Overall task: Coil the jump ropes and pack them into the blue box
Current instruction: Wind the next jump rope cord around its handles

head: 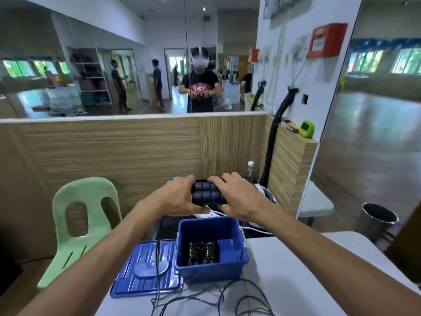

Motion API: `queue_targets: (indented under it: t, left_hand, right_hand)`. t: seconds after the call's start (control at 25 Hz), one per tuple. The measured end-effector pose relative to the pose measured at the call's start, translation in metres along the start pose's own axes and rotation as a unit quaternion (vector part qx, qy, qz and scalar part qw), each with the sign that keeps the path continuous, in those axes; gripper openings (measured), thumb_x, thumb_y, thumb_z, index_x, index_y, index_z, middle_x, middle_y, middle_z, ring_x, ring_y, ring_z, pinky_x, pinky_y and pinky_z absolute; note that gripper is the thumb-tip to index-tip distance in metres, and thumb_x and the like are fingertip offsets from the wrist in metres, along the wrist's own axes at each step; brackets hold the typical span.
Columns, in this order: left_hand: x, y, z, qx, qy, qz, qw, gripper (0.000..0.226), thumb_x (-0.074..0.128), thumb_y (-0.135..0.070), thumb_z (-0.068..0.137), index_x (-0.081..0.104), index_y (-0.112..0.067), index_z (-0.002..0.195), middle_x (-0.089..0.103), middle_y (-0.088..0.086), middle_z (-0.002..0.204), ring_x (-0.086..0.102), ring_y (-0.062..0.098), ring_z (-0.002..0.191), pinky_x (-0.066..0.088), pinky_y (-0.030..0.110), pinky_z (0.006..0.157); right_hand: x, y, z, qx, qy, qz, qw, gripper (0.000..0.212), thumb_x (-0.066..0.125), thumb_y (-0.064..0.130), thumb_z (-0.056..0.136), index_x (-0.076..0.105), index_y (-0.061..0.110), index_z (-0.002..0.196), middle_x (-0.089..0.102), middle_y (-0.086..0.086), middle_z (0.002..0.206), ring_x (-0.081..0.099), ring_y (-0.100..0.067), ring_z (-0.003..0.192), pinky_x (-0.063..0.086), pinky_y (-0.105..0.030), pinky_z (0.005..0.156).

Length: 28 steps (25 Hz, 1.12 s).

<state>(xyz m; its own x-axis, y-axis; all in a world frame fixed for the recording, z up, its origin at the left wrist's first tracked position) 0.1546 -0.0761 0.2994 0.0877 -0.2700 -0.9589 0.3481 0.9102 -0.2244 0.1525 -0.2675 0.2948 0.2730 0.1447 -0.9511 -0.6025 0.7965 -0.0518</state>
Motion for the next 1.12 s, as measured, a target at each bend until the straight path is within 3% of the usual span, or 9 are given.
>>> queue_targets:
  t: [0.24, 0.4, 0.52, 0.6, 0.64, 0.76, 0.84, 0.96, 1.12]
  left_hand:
    - [-0.013, 0.008, -0.001, -0.032, -0.011, -0.008, 0.999, 0.065, 0.069, -0.076, 0.048, 0.042, -0.027, 0.081, 0.058, -0.006, 0.083, 0.057, 0.018, 0.074, 0.047, 0.031, 0.066]
    - [-0.02, 0.005, -0.011, -0.01, -0.039, -0.143, 0.989, 0.06, 0.084, -0.052, 0.06, 0.047, -0.026, 0.1, 0.061, -0.013, 0.089, 0.06, 0.003, 0.078, 0.045, 0.016, 0.066]
    - [0.002, 0.013, -0.031, -0.036, -0.197, -0.237, 0.951, 0.038, 0.07, -0.023, 0.087, 0.049, -0.026, 0.118, 0.064, -0.013, 0.081, 0.06, -0.002, 0.07, 0.044, 0.015, 0.061]
    - [0.028, 0.011, -0.05, -0.089, -0.31, -0.292, 0.9, 0.014, 0.052, -0.021, 0.098, 0.057, -0.021, 0.111, 0.063, -0.008, 0.07, 0.056, 0.005, 0.061, 0.042, 0.021, 0.055]
    - [0.041, 0.007, -0.057, -0.108, -0.338, -0.337, 0.872, 0.016, 0.046, -0.022, 0.101, 0.061, -0.019, 0.107, 0.061, -0.01, 0.067, 0.054, 0.004, 0.057, 0.04, 0.019, 0.053]
    - [0.065, -0.014, -0.059, -0.149, -0.304, -0.549, 0.765, 0.03, 0.039, -0.024, 0.103, 0.065, -0.012, 0.097, 0.047, -0.013, 0.054, 0.037, 0.002, 0.046, 0.031, 0.013, 0.044]
    - [0.075, -0.023, -0.049, -0.169, -0.254, -0.63, 0.714, 0.033, 0.041, -0.03, 0.101, 0.064, -0.008, 0.091, 0.032, -0.007, 0.054, 0.024, 0.008, 0.047, 0.022, 0.018, 0.041]
    - [0.083, -0.039, -0.035, -0.164, -0.187, -0.689, 0.681, 0.037, 0.041, -0.039, 0.099, 0.058, -0.006, 0.091, 0.026, -0.003, 0.057, 0.021, 0.01, 0.048, 0.021, 0.022, 0.043]
    - [0.082, -0.061, -0.017, -0.175, -0.153, -0.703, 0.672, 0.037, 0.038, -0.039, 0.102, 0.055, -0.011, 0.086, 0.031, -0.007, 0.053, 0.026, 0.007, 0.046, 0.025, 0.019, 0.042]
  right_hand:
    - [-0.015, 0.004, 0.011, -0.021, -0.014, -0.012, 1.0, 0.055, 0.065, 0.031, 0.085, 0.043, 0.018, 0.133, 0.056, -0.008, 0.109, 0.054, -0.029, 0.093, 0.047, -0.043, 0.084]
    - [-0.02, -0.001, 0.015, -0.007, 0.008, 0.024, 1.0, 0.042, 0.065, 0.027, 0.083, 0.046, 0.019, 0.119, 0.058, -0.008, 0.101, 0.058, -0.031, 0.089, 0.05, -0.047, 0.079]
    - [-0.039, -0.02, 0.023, 0.048, 0.022, 0.078, 0.996, 0.032, 0.065, 0.023, 0.084, 0.047, 0.021, 0.109, 0.059, -0.004, 0.096, 0.059, -0.025, 0.083, 0.052, -0.043, 0.078]
    - [-0.054, -0.036, 0.028, 0.089, 0.025, 0.099, 0.991, 0.031, 0.064, 0.017, 0.083, 0.048, 0.023, 0.11, 0.059, -0.003, 0.093, 0.059, -0.021, 0.078, 0.053, -0.038, 0.076]
    - [-0.059, -0.042, 0.031, 0.099, 0.025, 0.101, 0.99, 0.031, 0.064, 0.015, 0.083, 0.049, 0.024, 0.109, 0.06, -0.003, 0.092, 0.06, -0.02, 0.077, 0.053, -0.037, 0.075]
    - [-0.067, -0.044, 0.037, 0.094, 0.039, 0.09, 0.991, 0.029, 0.065, 0.016, 0.084, 0.051, 0.025, 0.107, 0.06, -0.002, 0.092, 0.061, -0.02, 0.078, 0.054, -0.038, 0.076]
    - [-0.066, -0.039, 0.039, 0.086, 0.035, 0.106, 0.99, 0.029, 0.068, 0.019, 0.084, 0.051, 0.025, 0.107, 0.06, -0.001, 0.093, 0.061, -0.019, 0.079, 0.054, -0.037, 0.077]
    - [-0.064, -0.034, 0.04, 0.075, 0.026, 0.124, 0.989, 0.031, 0.071, 0.023, 0.084, 0.052, 0.025, 0.108, 0.06, 0.0, 0.094, 0.061, -0.017, 0.079, 0.054, -0.035, 0.077]
    - [-0.06, -0.03, 0.04, 0.064, 0.015, 0.129, 0.99, 0.035, 0.076, 0.035, 0.081, 0.053, 0.023, 0.104, 0.061, 0.002, 0.088, 0.061, -0.016, 0.075, 0.051, -0.03, 0.069]
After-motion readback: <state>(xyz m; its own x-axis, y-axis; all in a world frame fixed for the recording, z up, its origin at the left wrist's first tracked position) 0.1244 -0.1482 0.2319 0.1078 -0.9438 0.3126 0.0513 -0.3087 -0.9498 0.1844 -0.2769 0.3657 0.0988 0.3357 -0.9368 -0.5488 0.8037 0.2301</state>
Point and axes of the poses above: each hand's wrist, its own z-axis towards the middle knuckle, its own x-axis out of the palm, y = z × x, the point moved 1 cm from there along z, towards the middle knuckle
